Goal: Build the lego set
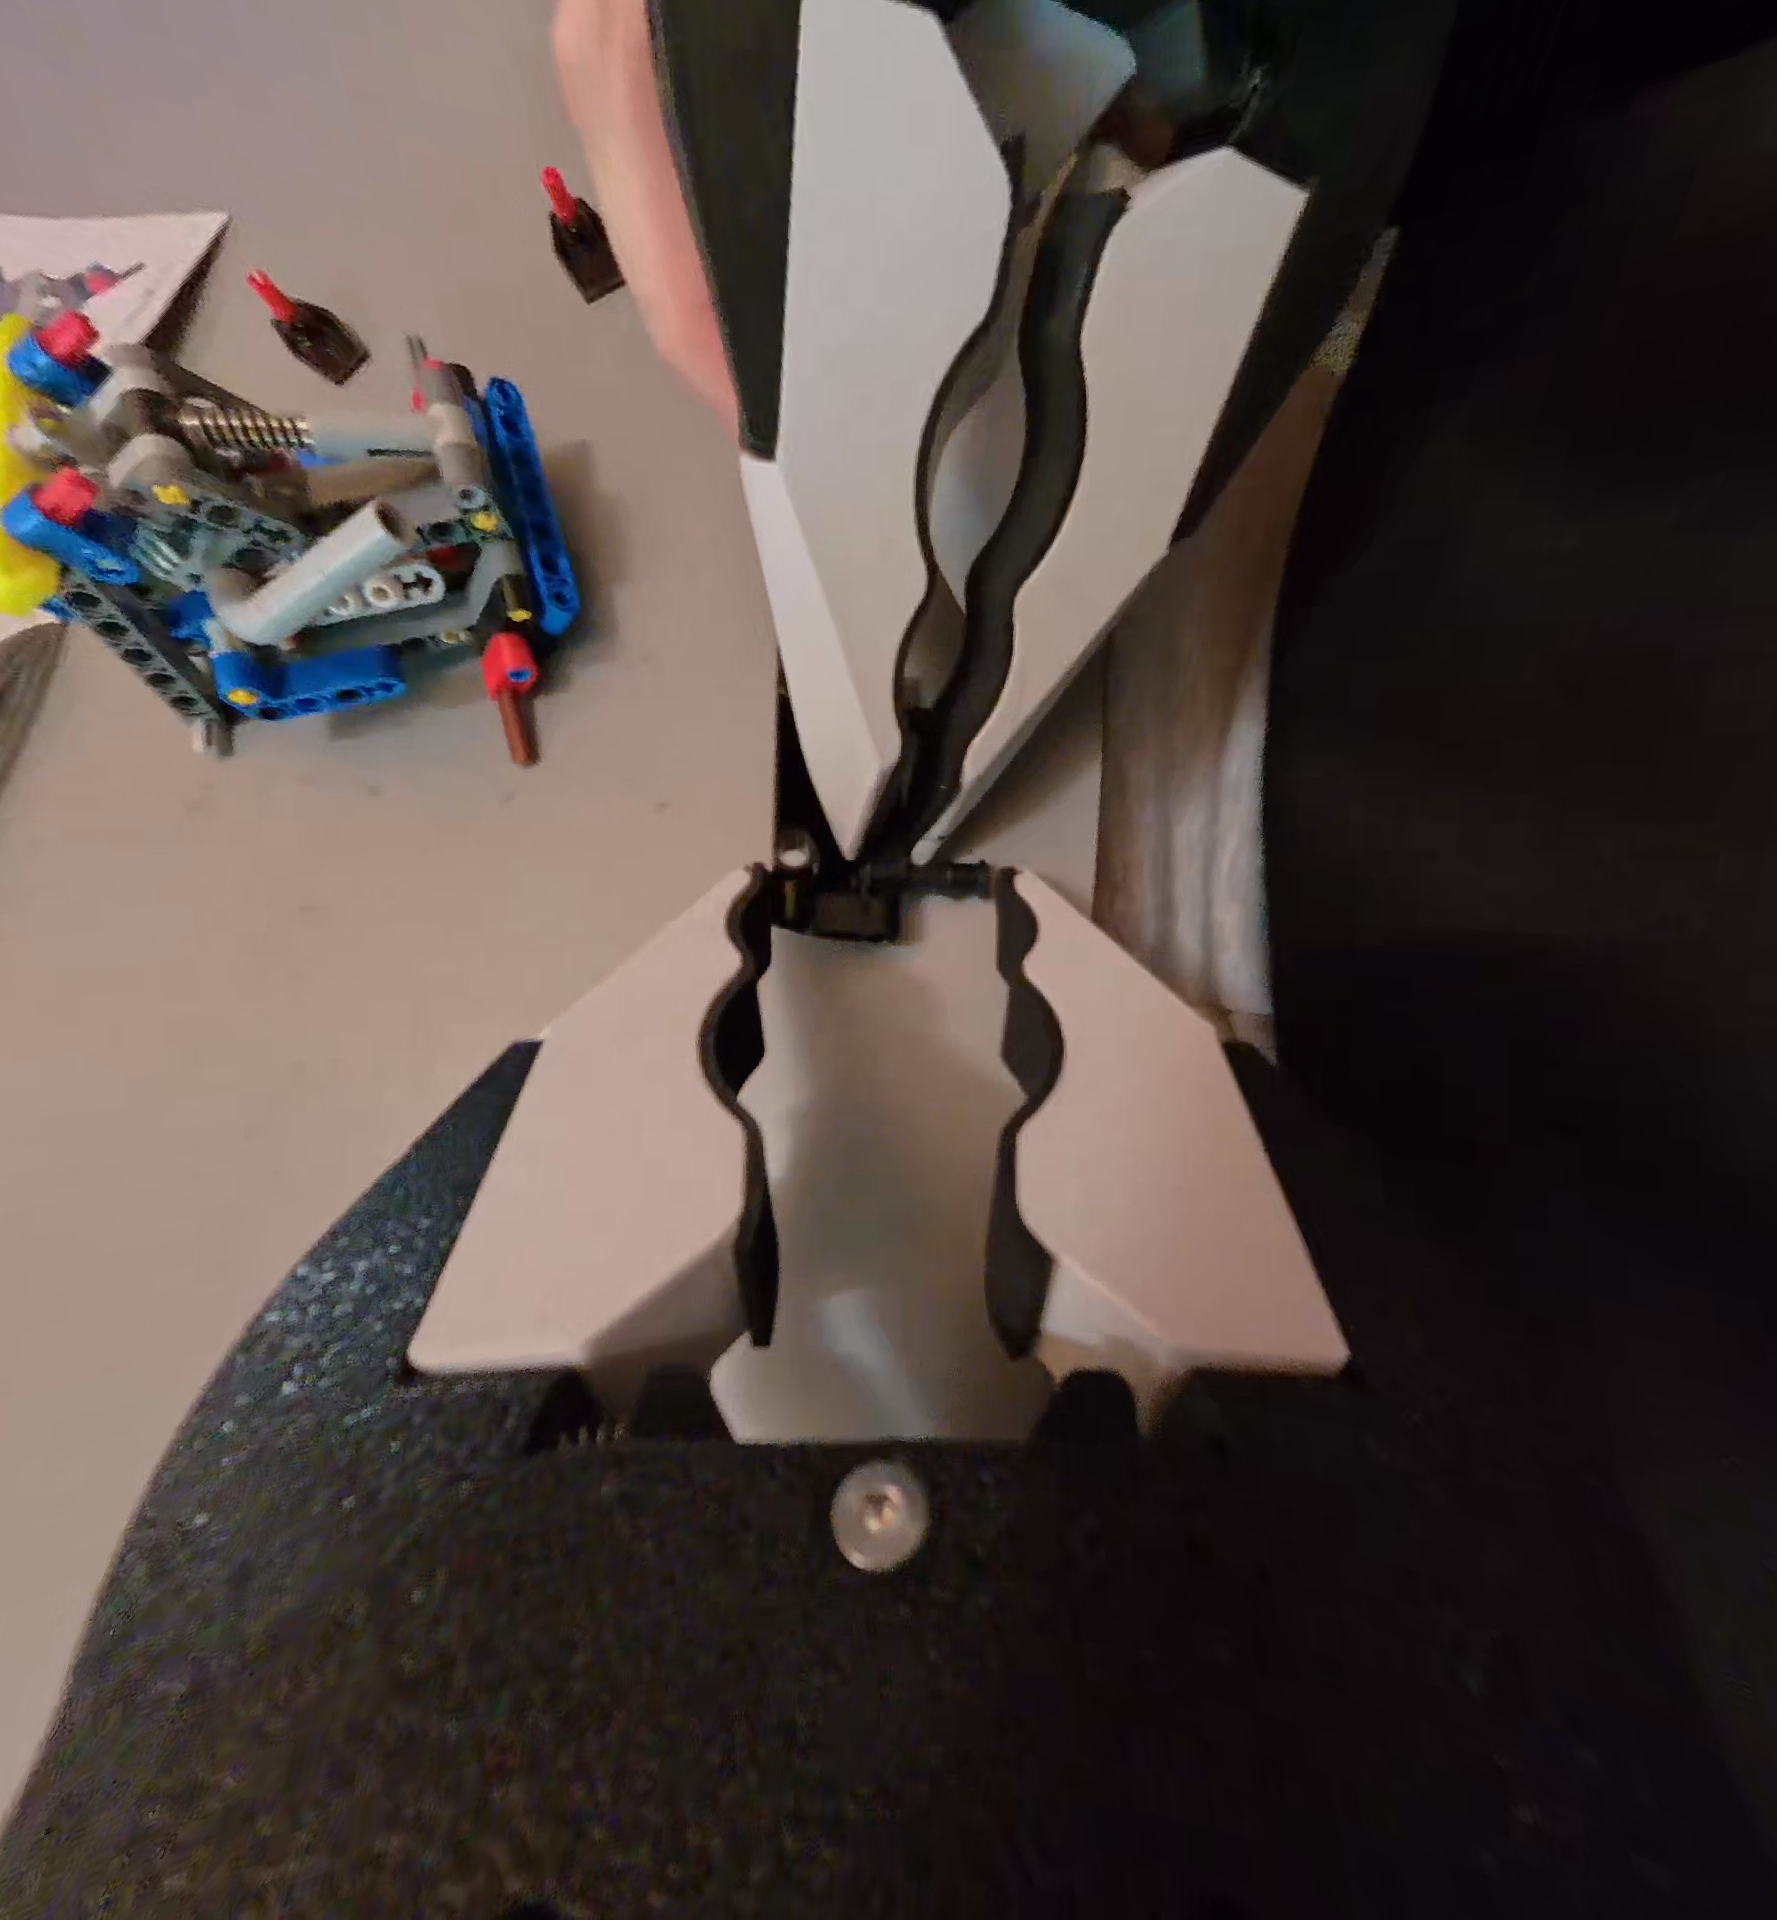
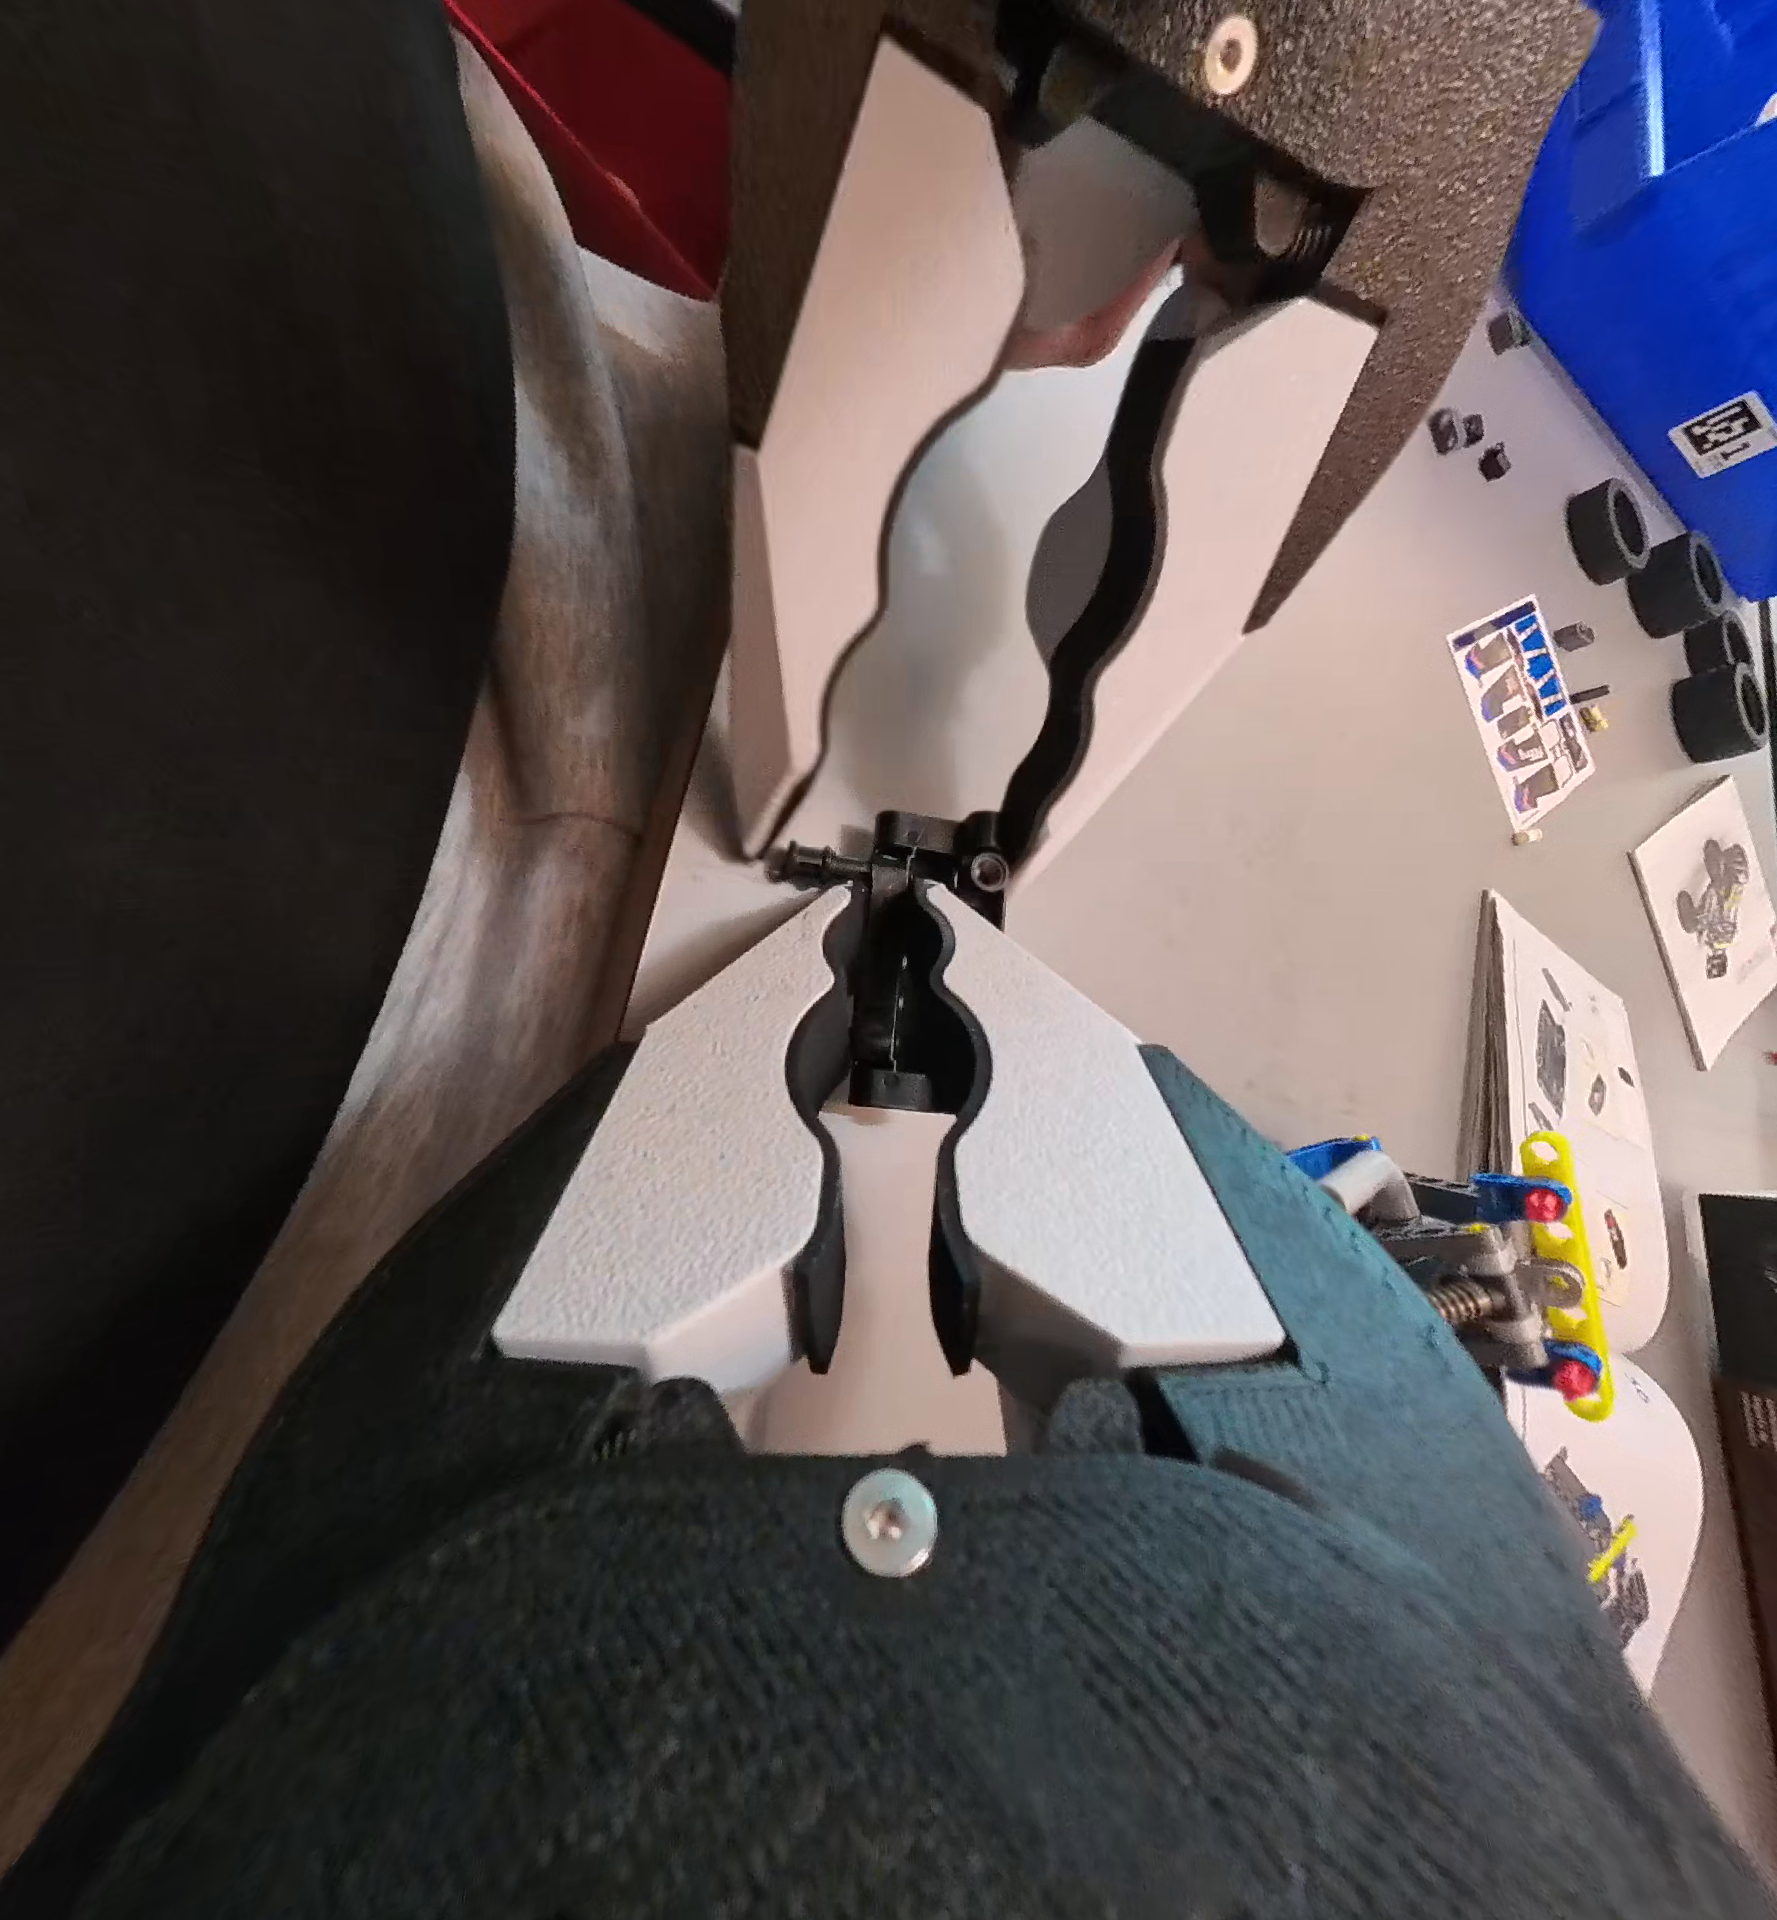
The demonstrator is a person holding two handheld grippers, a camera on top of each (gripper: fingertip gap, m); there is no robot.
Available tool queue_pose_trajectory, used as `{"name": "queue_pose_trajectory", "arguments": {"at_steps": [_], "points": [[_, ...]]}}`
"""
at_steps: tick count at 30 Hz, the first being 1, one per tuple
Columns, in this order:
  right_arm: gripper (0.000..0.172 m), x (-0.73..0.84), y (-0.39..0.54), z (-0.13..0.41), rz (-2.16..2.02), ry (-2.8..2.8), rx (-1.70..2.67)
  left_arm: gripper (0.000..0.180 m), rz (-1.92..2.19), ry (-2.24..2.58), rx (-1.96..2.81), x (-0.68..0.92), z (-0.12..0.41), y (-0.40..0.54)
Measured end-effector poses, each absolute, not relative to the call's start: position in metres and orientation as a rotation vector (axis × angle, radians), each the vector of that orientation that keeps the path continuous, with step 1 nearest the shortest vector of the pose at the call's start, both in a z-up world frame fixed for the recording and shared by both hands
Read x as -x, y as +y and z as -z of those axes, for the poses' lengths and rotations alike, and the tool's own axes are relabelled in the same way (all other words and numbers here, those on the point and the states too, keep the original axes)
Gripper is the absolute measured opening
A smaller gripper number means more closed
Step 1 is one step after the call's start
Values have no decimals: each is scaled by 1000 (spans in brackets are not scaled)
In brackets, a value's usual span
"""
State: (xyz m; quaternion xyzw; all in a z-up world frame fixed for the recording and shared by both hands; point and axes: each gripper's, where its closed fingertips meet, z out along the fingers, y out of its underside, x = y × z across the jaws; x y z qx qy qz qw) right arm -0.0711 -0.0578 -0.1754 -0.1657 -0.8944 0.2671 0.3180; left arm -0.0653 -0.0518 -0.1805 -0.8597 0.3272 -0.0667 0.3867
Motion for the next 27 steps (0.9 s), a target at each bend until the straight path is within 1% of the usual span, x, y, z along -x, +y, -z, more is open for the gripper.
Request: {"name": "queue_pose_trajectory", "arguments": {"at_steps": [8,13,14,15,16,17,24,27], "points": [[5,72,-57,175,-741,-2325,492,38,80,809,2163,68,180,-49],[24,61,-56,177,-829,-2406,648,38,79,822,2156,68,180,-49],[24,61,-57,178,-845,-2406,682,38,94,815,2164,69,180,-49],[18,64,-56,177,-831,-2388,698,38,112,807,2170,69,180,-49],[8,68,-52,177,-796,-2364,696,38,129,798,2173,69,181,-49],[5,70,-51,177,-772,-2360,688,38,144,787,2178,69,181,-49],[5,72,-52,181,-651,-2354,641,39,168,744,2209,70,182,-51],[5,71,-53,180,-671,-2320,659,39,185,707,2215,70,182,-51]]}}
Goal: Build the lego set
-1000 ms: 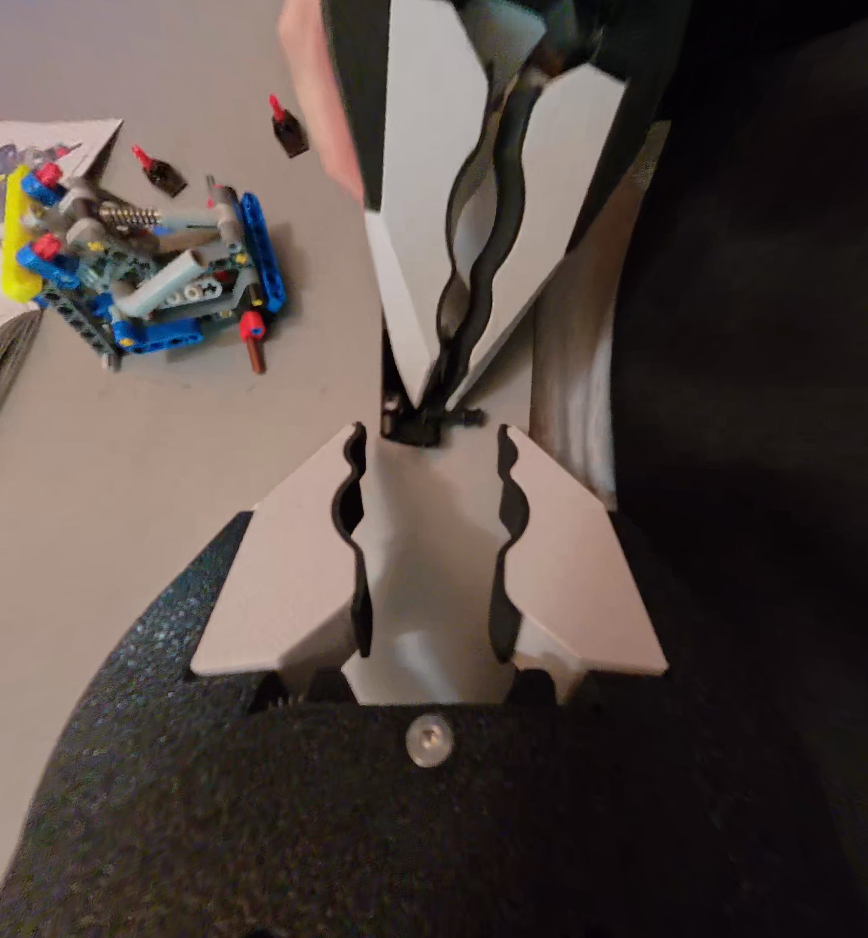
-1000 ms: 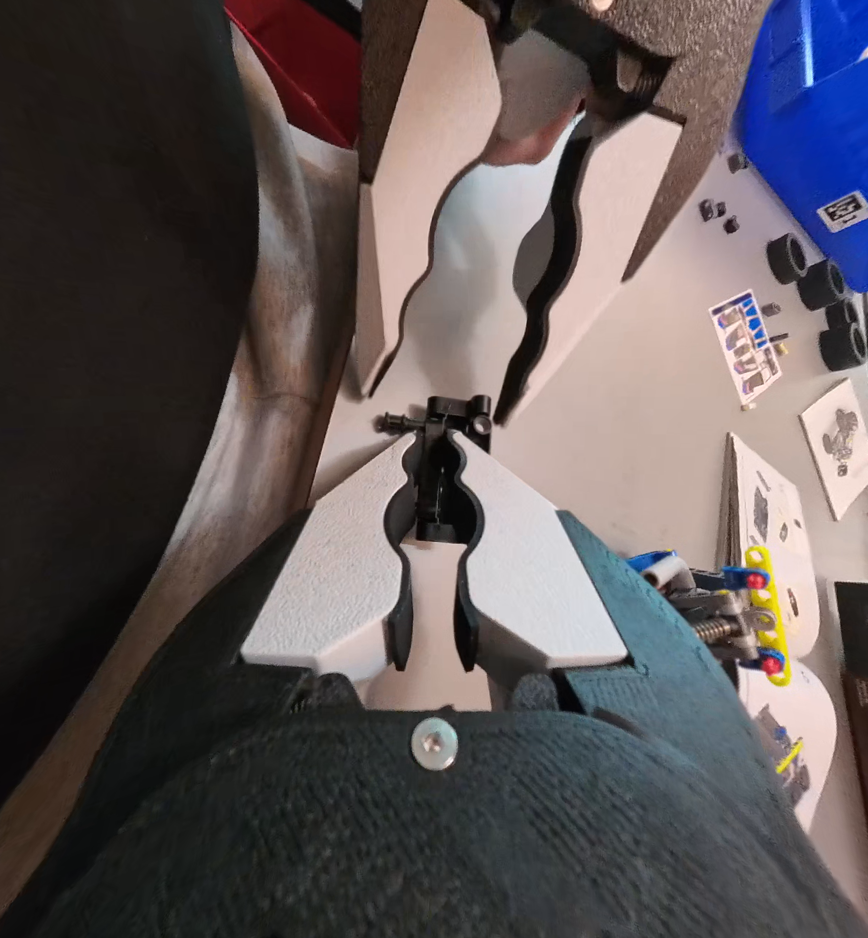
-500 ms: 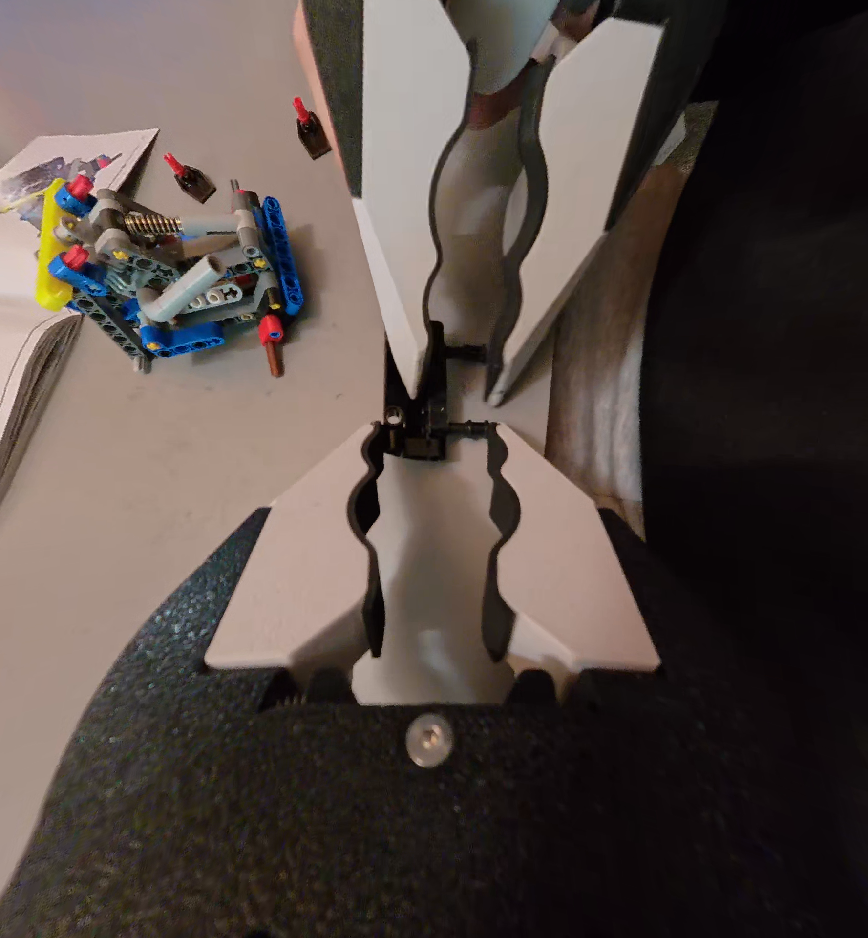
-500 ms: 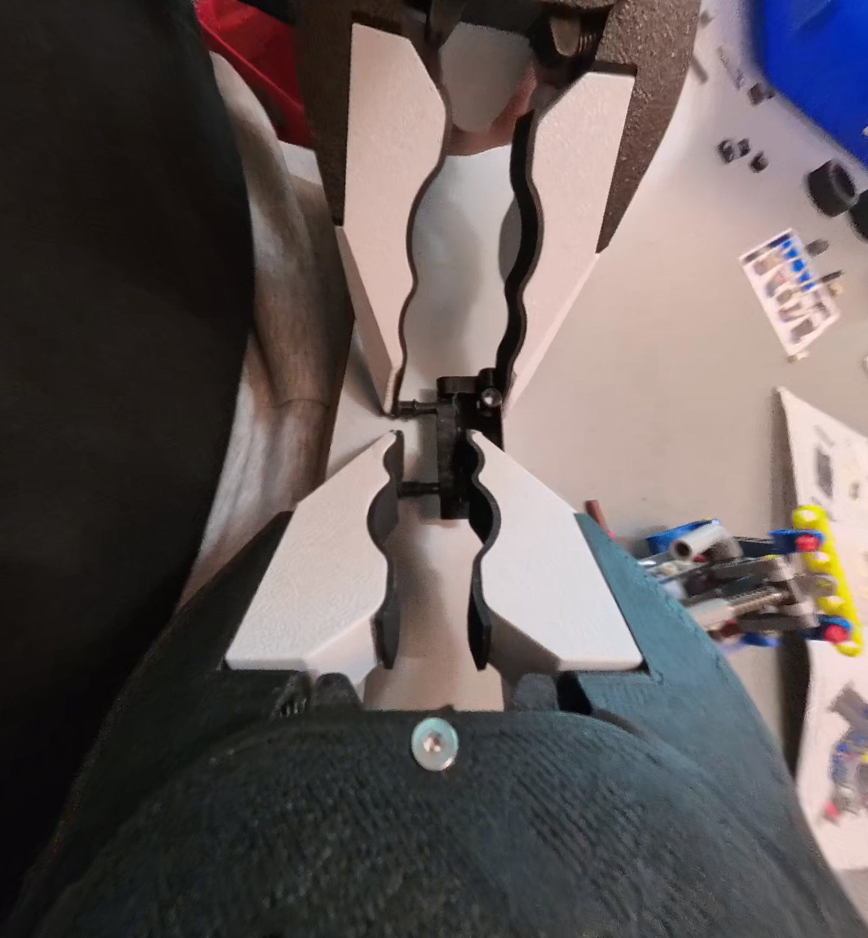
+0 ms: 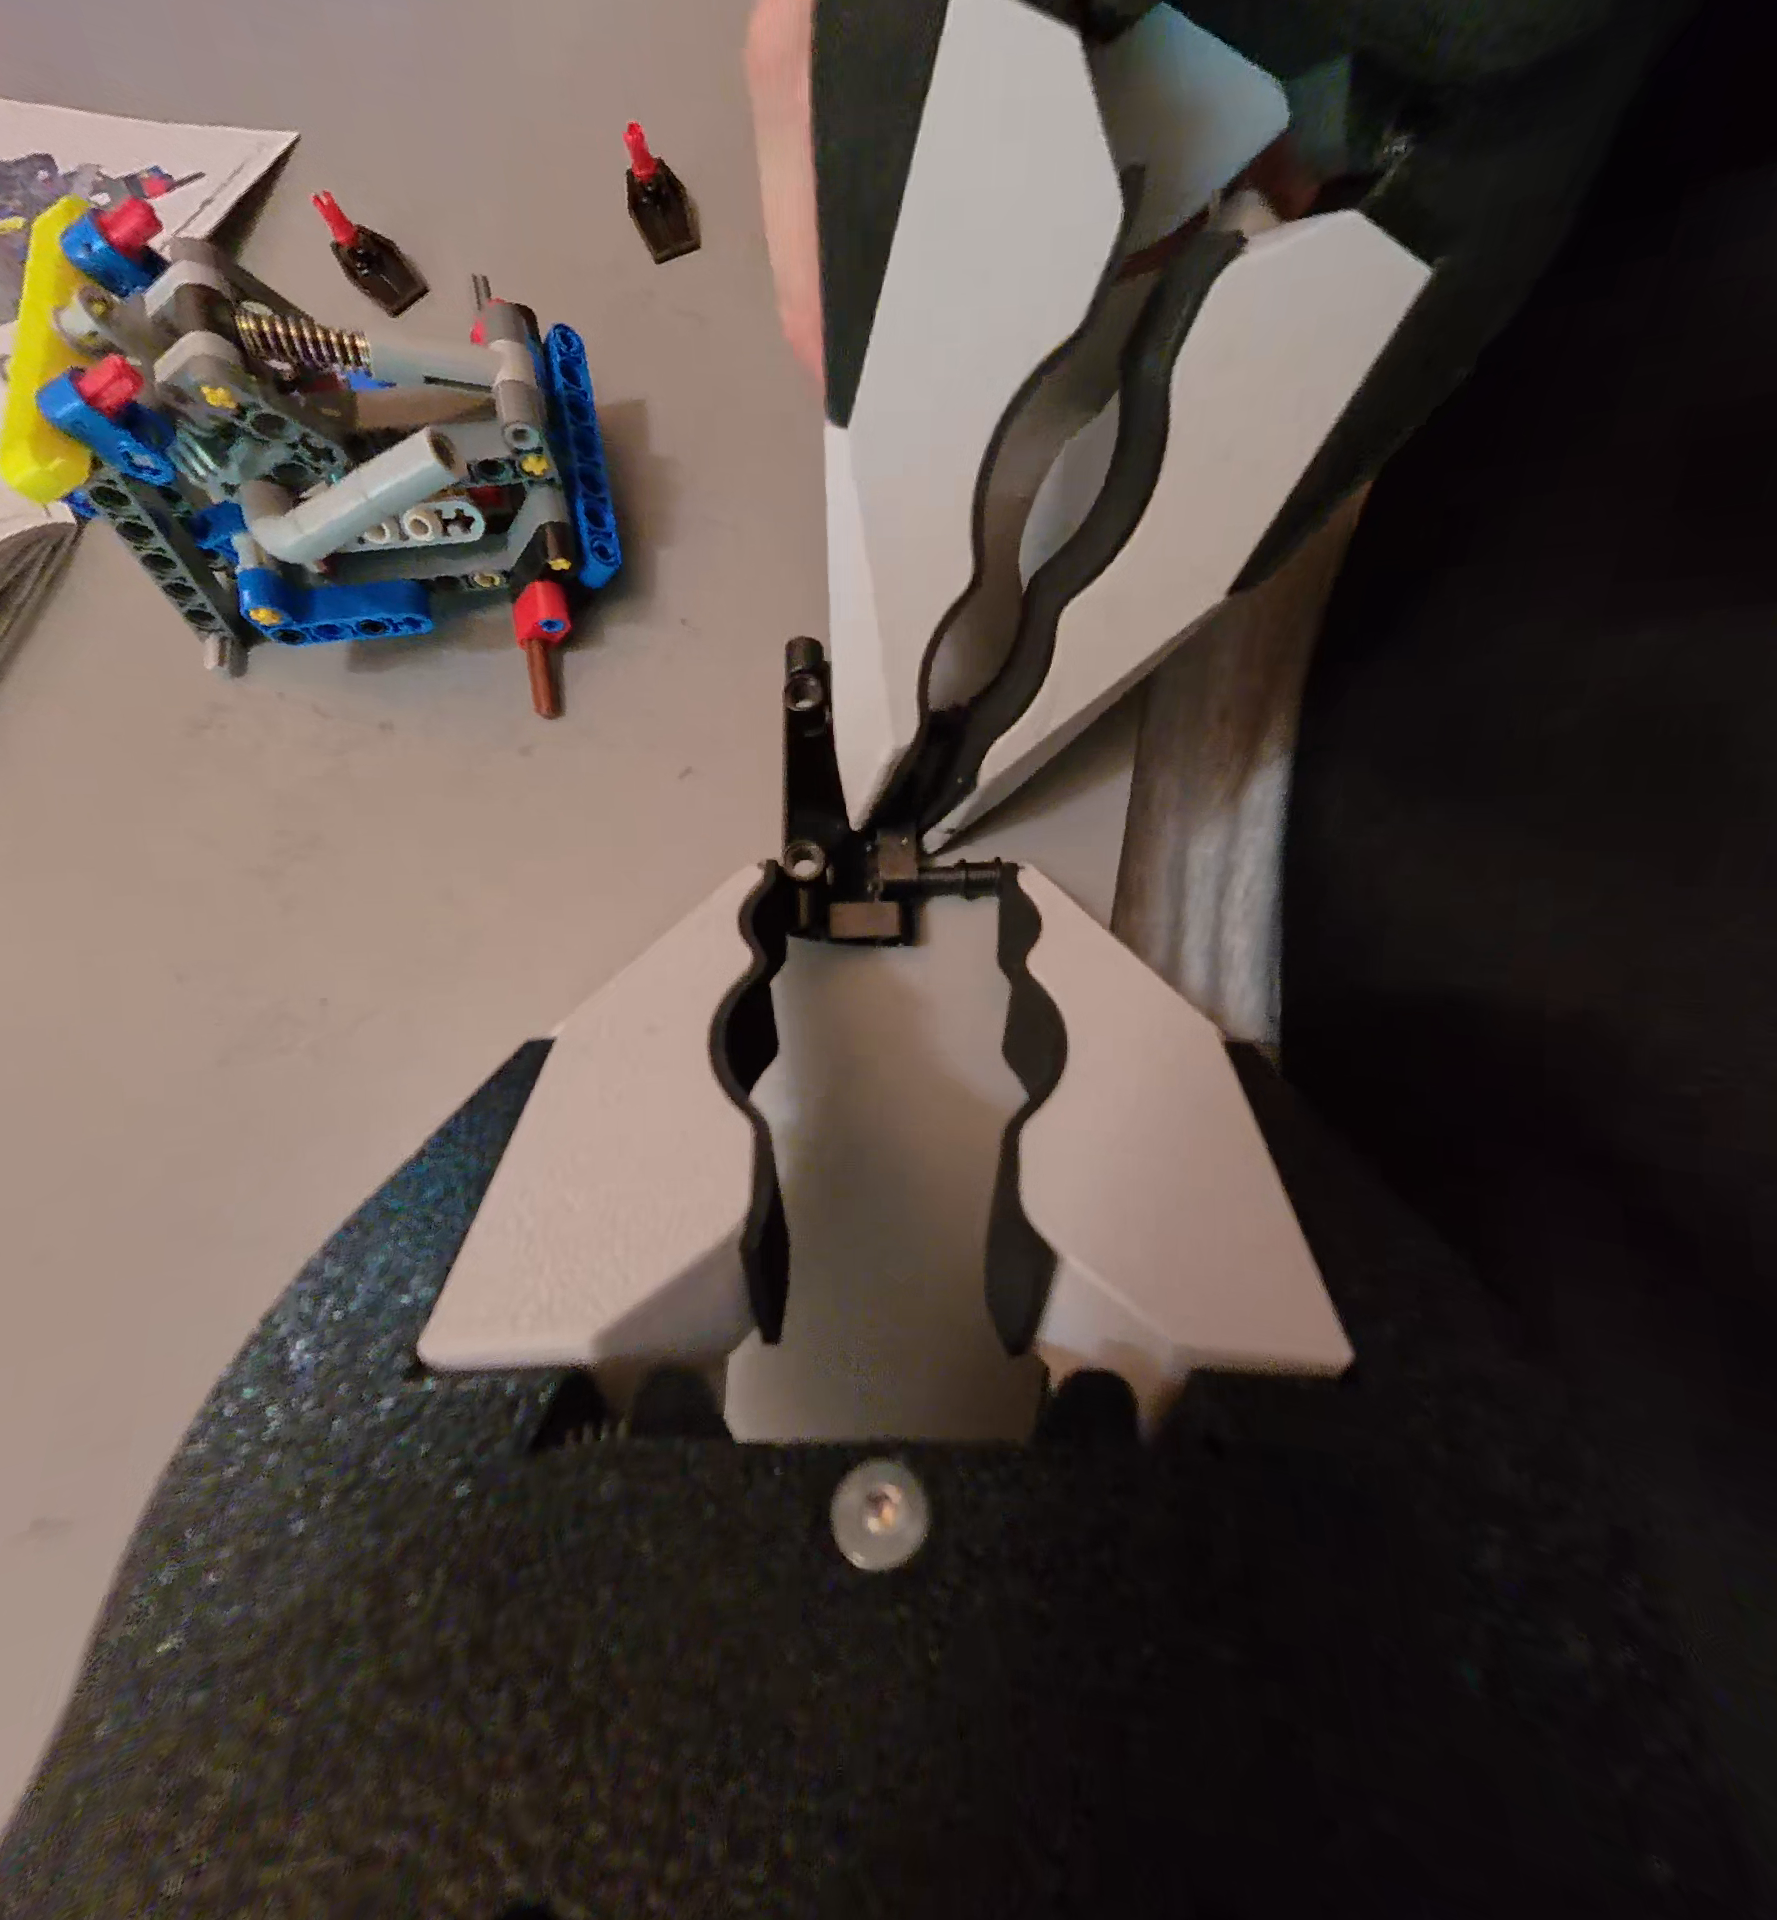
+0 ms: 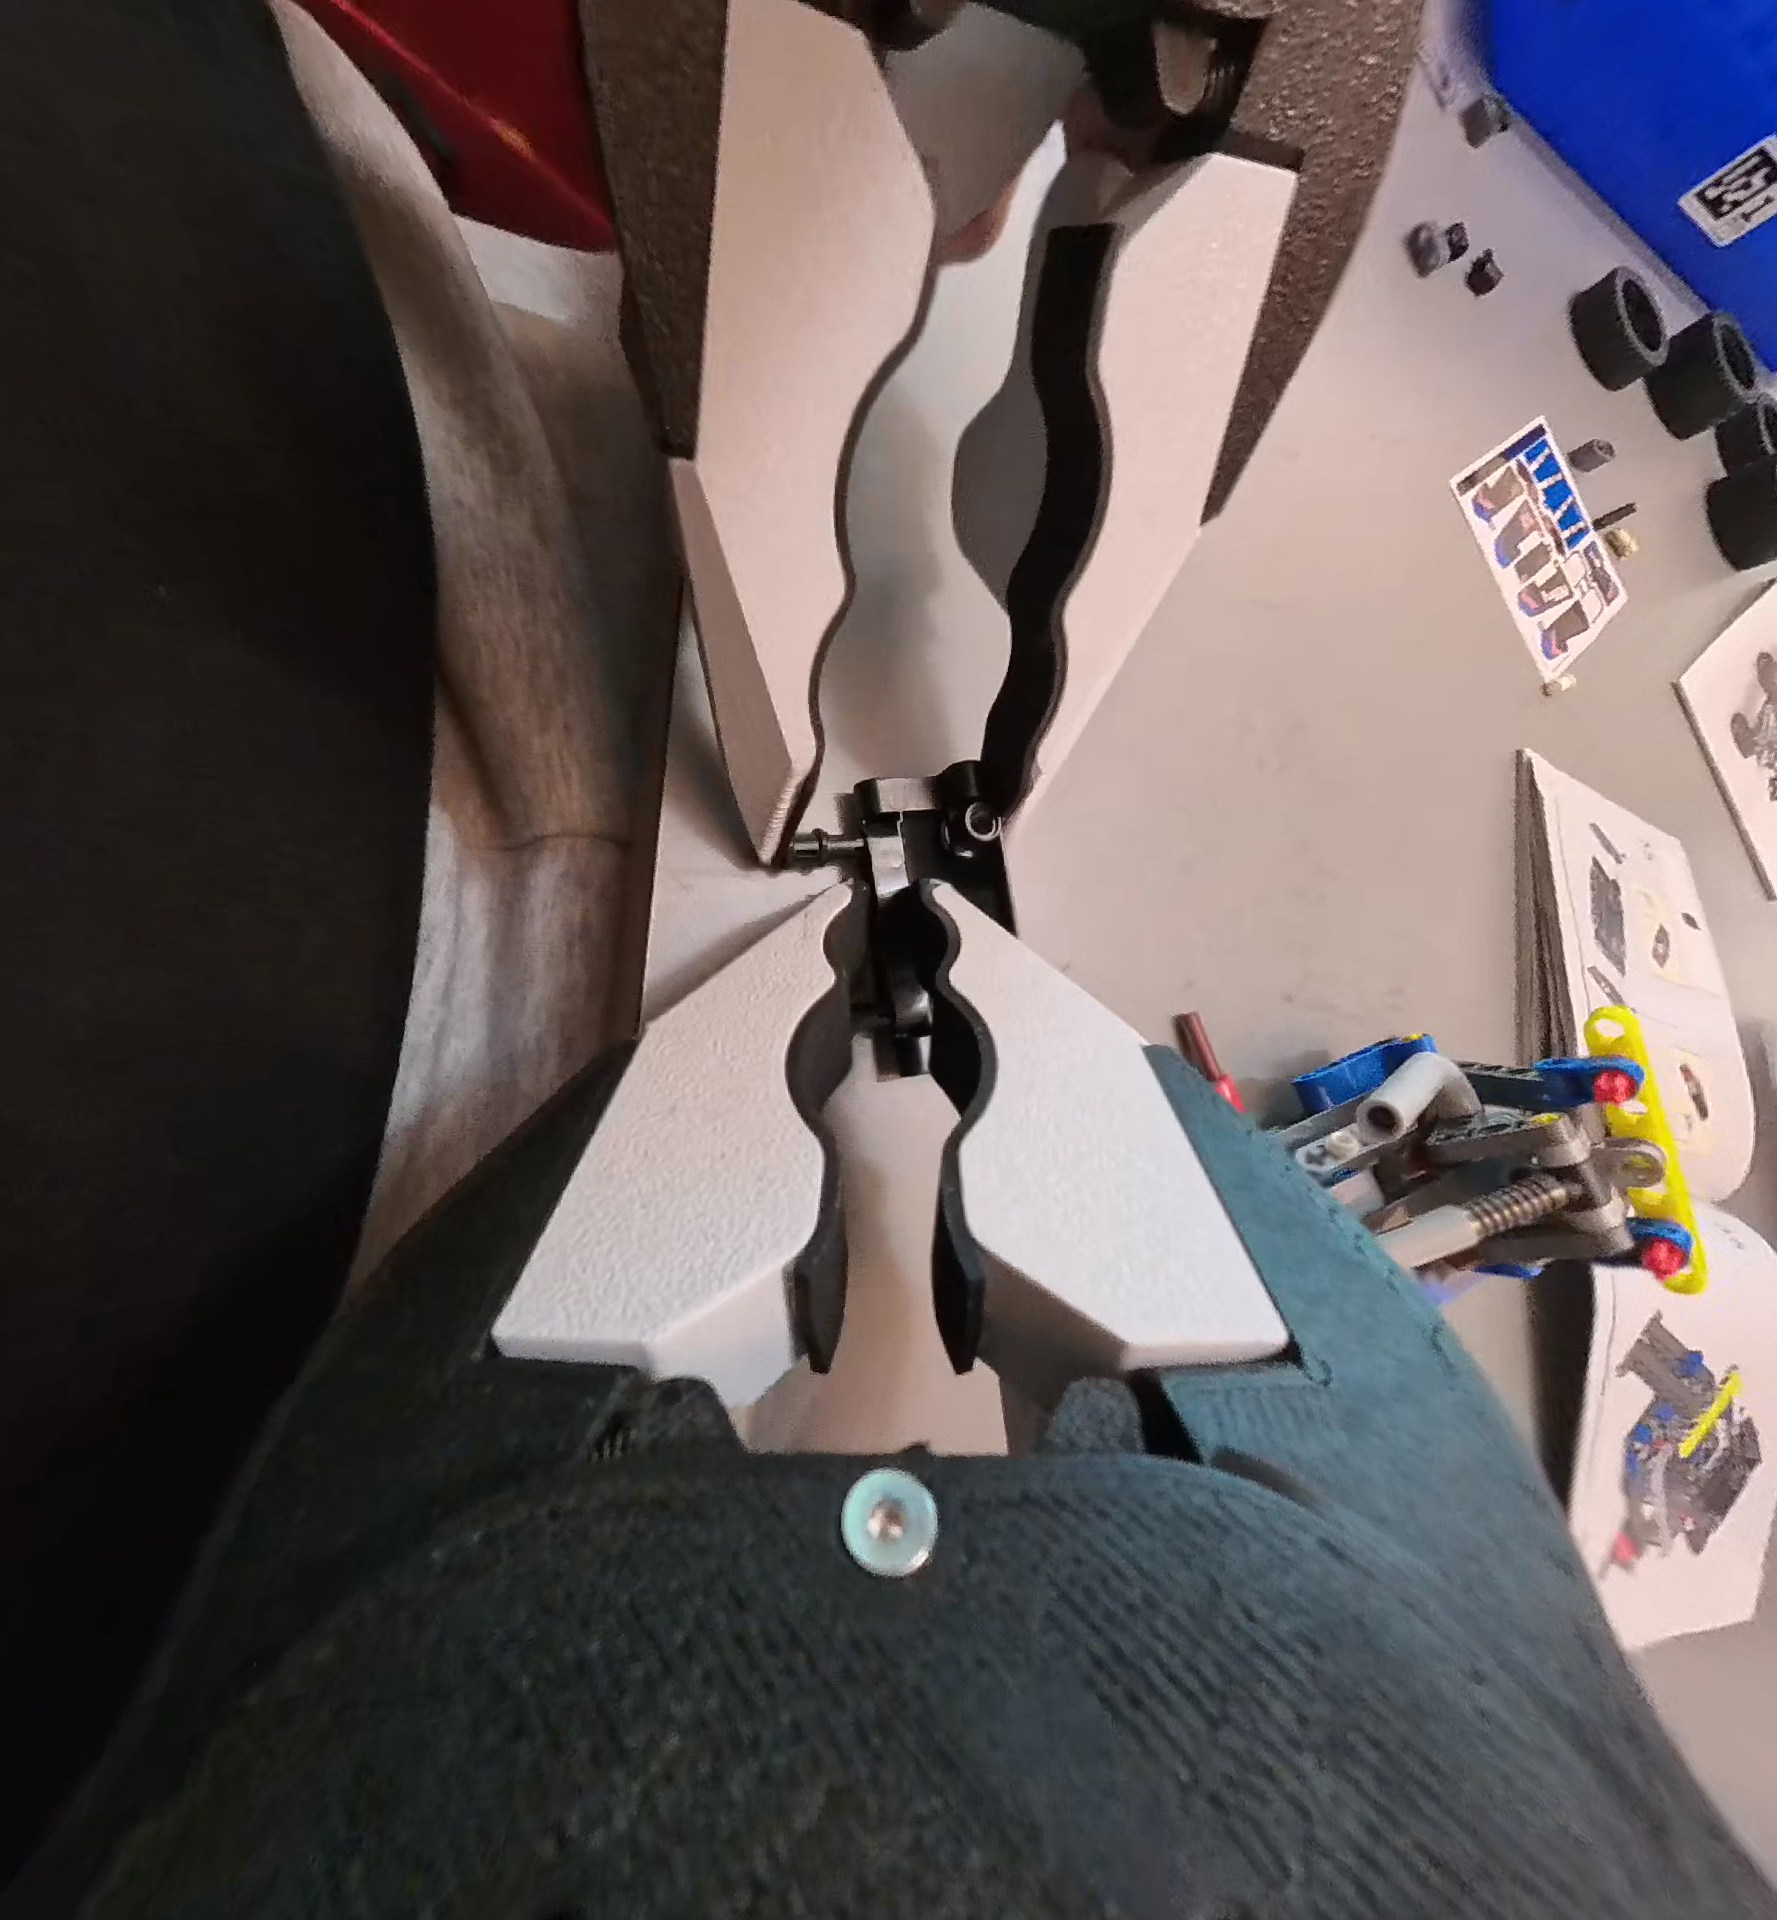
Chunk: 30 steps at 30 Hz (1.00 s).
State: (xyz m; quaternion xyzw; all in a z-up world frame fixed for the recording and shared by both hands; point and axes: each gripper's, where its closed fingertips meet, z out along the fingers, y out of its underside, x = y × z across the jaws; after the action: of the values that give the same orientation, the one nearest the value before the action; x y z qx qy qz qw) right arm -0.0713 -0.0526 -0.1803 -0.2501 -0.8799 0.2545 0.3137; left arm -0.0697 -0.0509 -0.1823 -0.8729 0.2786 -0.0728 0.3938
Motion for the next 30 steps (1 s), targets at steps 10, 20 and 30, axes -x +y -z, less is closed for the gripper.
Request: {"name": "queue_pose_trajectory", "arguments": {"at_steps": [10,20,30], "points": [[17,62,-60,181,-895,-2502,781,38,262,749,2191,66,183,-52],[5,61,-63,182,-891,-2482,770,39,320,847,2161,60,183,-59],[8,62,-63,180,-875,-2427,810,39,302,763,2193,63,183,-57]]}}
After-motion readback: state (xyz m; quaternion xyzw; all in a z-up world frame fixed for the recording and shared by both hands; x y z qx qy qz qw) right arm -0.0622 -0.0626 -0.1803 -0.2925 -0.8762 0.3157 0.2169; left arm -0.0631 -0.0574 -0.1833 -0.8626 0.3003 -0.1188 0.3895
